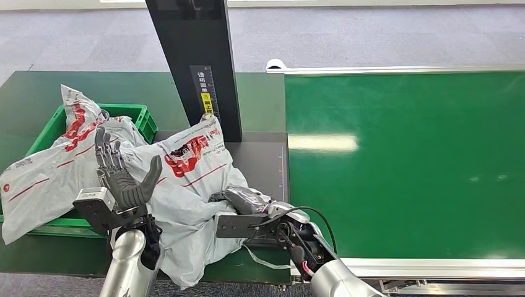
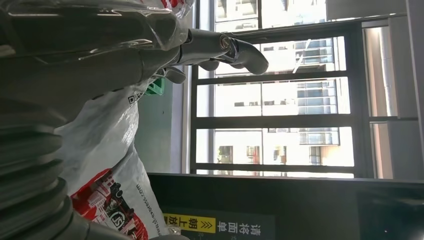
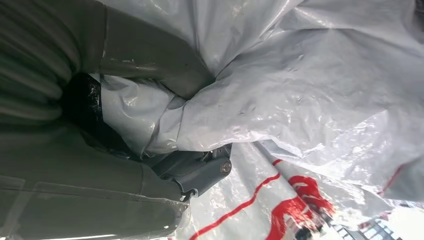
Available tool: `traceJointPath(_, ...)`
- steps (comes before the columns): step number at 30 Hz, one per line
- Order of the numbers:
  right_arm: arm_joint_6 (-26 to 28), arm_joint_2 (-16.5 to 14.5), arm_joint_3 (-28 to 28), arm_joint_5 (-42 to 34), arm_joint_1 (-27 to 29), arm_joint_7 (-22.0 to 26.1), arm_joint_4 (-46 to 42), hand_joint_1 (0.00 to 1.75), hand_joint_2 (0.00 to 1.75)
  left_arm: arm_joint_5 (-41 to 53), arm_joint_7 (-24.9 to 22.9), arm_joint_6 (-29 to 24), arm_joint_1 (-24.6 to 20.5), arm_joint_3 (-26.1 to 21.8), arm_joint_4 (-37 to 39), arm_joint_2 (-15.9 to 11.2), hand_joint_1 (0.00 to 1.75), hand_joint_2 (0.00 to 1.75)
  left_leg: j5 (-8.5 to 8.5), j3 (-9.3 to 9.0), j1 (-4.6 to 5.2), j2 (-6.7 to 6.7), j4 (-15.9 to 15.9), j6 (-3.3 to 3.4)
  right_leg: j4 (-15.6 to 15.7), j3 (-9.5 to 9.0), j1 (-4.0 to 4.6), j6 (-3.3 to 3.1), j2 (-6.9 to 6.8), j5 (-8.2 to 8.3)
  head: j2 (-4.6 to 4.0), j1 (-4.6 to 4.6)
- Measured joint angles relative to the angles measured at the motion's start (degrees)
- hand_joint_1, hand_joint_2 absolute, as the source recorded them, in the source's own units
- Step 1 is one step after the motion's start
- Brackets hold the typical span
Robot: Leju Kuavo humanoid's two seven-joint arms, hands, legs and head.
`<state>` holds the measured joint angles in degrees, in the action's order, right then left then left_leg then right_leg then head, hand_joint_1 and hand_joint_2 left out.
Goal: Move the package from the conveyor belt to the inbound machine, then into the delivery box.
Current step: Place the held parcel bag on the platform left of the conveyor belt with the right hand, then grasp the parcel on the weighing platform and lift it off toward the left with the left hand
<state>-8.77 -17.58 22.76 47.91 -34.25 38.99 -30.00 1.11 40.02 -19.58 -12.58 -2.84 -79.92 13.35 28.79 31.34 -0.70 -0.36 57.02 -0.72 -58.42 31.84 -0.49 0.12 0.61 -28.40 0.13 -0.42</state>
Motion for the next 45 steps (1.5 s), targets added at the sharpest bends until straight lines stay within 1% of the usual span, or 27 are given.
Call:
traceJointPath(1, 0.51, 0.03, 0.25, -0.12, 0.16, -0.42, -0.56, 0.34, 1.75, 0.04, 0.0, -0.14, 0.01, -0.02, 0.01, -0.02, 0.0, 1.75, 0.0, 0.0, 0.0, 0.0, 0.0, 0.0, 0.0, 0.0, 0.0, 0.0, 0.0, 0.0, 0.0, 0.0)
traceJointPath(2, 1.13, 0.05, 0.47, -0.23, 0.27, -0.88, -1.03, 0.0, 1.75, 0.07, 0.0, -0.26, 0.02, -0.04, 0.0, -0.03, 0.0, 1.75, 0.0, 0.01, 0.0, -0.01, 0.0, 0.0, 0.0, 0.0, 0.0, 0.0, 0.0, 0.0, 0.0, 0.0)
traceJointPath(5, 2.35, 0.05, 0.88, -1.32, 0.53, -1.0, -2.39, 0.0, 1.75, 0.09, 0.0, -0.49, 0.16, -0.07, -0.01, -0.08, 0.0, 1.75, 0.0, 0.01, 0.0, -0.01, 0.0, 0.0, 0.0, 0.0, 0.0, 0.0, 0.0, 0.0, 0.0, 0.0)
traceJointPath(10, 1.49, 0.08, 1.68, -3.65, 1.31, 0.69, -5.38, 0.0, 1.75, 0.09, 0.0, -0.89, 0.57, -0.07, -0.09, -0.12, 0.0, 1.75, 0.0, 0.02, 0.0, 0.0, 0.0, 0.0, 0.0, 0.02, 0.0, 0.0, 0.0, 0.0, 0.0, 0.0)
traceJointPath(14, 2.39, 0.14, 2.4, -5.93, 2.46, 0.79, -8.33, 0.0, 1.75, 0.12, 0.0, -1.0, 0.81, -0.09, -0.24, -0.2, 0.0, 1.75, 0.0, 0.03, 0.0, -0.01, 0.0, 0.0, 0.0, 0.03, 0.0, 0.0, 0.0, 0.0, 0.0, 0.0)
traceJointPath(19, 2.71, 0.74, 2.95, -16.45, 5.43, 0.85, -17.06, 0.0, 1.75, 0.3, 0.0, -1.46, 1.36, -0.05, -0.63, -0.19, 0.0, 1.75, 0.0, 0.04, 0.0, -0.01, 0.0, 0.0, 0.0, 0.04, 0.0, 0.0, 0.0, 0.0, 0.0, 0.0)
traceJointPath(23, 1.6, 1.16, 2.09, -25.2, 7.88, 0.87, -25.39, 0.0, 1.75, 0.36, 0.0, -2.15, 1.91, 0.01, -1.19, -0.17, 0.0, 1.75, 0.01, 0.05, 0.0, -0.01, 0.0, 0.0, 0.01, 0.05, 0.0, 0.0, -0.01, 0.0, -0.01, 0.0)
traceJointPath(27, 1.42, 1.34, 0.16, -30.04, 9.64, 0.87, -31.83, 0.0, 1.75, 0.47, 0.0, -2.61, 2.65, 0.09, -1.96, -0.14, 0.0, 1.75, 0.01, 0.05, 0.0, -0.01, 0.0, 0.0, 0.01, 0.05, 0.0, 0.0, -0.01, 0.0, -0.01, -0.01)
traceJointPath(31, 2.47, 1.32, -2.01, -31.99, 10.97, 0.79, -36.26, 0.0, 1.75, 0.89, 0.0, -3.17, 3.37, 0.26, -2.54, -0.13, 0.0, 1.75, 0.01, 0.05, 0.0, -0.01, 0.0, 0.0, 0.01, 0.05, 0.0, 0.0, 0.0, 0.0, 0.0, 0.01)
traceJointPath(36, 3.09, 1.31, -3.25, -32.1, 11.77, 0.36, -38.83, 0.0, 1.75, 1.21, 0.0, -3.25, 3.71, 0.42, -2.9, -0.13, 0.0, 1.75, 0.01, 0.05, 0.0, -0.01, 0.0, 0.0, 0.01, 0.05, 0.0, 0.0, 0.0, 0.0, 0.0, -0.01)
traceJointPath(38, 5.35, 1.21, -3.79, -31.35, 11.87, -1.28, -39.22, 0.0, 1.75, 1.68, 0.0, -3.41, 3.76, 0.61, -2.9, -0.15, 0.0, 1.75, 0.01, 0.05, 0.0, -0.02, 0.0, 0.0, 0.01, 0.05, 0.0, 0.0, -0.01, 0.0, 0.0, -0.01)
traceJointPath(42, 11.06, 1.01, -5.7, -30.91, 11.06, -6.32, -38.02, 0.0, 1.75, 4.87, 0.0, -3.56, 3.55, 2.14, -1.52, -0.35, 0.0, 1.75, 0.01, 0.06, 0.0, -0.03, 0.0, 0.0, 0.01, 0.05, -0.01, 0.0, -0.01, 0.0, 0.0, 0.0)
traceJointPath(45, 12.56, 0.93, -7.97, -34.08, 9.31, -9.04, -34.5, 0.0, 0.44, 9.33, -0.2, -3.36, 2.64, 3.84, 1.92, -0.48, 0.0, 1.75, 0.0, 0.05, 0.01, -0.05, 0.01, 0.01, 0.01, 0.04, -0.01, 0.0, -0.01, 0.0, 0.0, 0.01)
